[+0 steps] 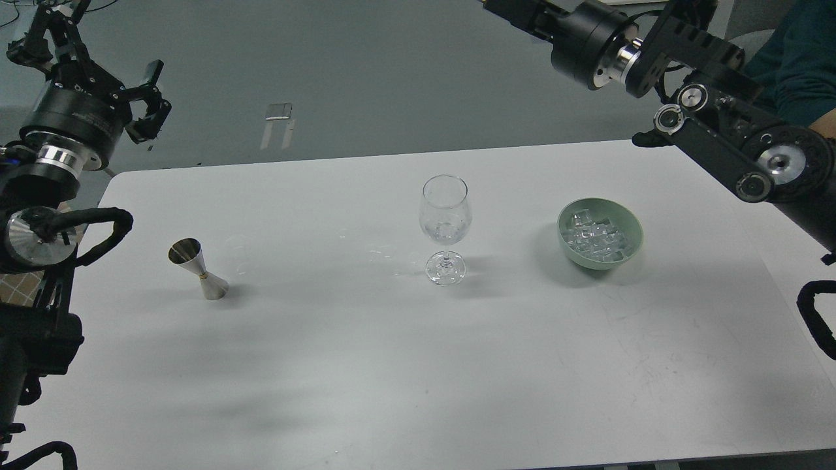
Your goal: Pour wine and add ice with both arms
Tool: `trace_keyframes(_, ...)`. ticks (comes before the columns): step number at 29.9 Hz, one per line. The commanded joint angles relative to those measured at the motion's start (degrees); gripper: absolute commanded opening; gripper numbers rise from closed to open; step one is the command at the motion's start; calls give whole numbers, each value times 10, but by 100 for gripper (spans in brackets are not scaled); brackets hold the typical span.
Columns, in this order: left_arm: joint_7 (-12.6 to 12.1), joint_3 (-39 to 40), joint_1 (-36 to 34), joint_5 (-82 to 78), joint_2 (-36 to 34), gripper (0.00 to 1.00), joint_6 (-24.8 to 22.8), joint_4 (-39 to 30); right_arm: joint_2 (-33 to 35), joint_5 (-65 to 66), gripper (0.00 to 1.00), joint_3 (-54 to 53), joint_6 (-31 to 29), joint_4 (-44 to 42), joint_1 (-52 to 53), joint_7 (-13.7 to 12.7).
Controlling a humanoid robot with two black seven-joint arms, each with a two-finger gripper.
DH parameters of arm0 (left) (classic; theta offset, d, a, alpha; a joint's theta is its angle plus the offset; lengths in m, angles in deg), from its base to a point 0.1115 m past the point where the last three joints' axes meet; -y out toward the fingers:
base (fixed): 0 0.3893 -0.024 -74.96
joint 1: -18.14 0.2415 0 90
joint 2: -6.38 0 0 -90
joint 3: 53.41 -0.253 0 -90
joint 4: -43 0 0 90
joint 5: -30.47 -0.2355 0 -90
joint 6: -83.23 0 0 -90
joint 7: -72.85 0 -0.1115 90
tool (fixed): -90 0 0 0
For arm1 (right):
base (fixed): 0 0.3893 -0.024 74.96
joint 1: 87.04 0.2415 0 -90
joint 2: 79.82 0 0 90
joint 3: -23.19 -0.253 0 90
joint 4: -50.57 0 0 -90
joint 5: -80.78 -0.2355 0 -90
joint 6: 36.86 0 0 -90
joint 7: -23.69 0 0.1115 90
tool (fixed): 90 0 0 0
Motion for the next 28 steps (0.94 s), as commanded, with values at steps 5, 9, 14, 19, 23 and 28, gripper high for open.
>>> trace_keyframes(5, 3, -44, -57, -55, 2, 98, -61, 87, -34, -236, 100, -27, -30, -93, -2, 24)
trace_keyframes(9, 13, -52, -90, -55, 9, 98, -83, 146, -63, -305, 100, -30, -54, -150, -1, 36)
trace_keyframes(14, 19, -82, -118, -54, 21, 98, -133, 190, -79, -409, 100, -34, -105, -184, -5, 40)
trace_keyframes(19, 30, -80, -117, -43, 34, 98, -172, 192, -93, -419, 100, -34, -110, -183, -12, 65)
trace_keyframes(23, 33, -78, -110, -41, 57, 98, -187, 191, -105, -419, 100, -35, -108, -182, -25, 68)
trace_keyframes(28, 33, -79, -110, -18, 58, 98, -187, 192, -107, -422, 100, -44, -107, -178, -40, 68)
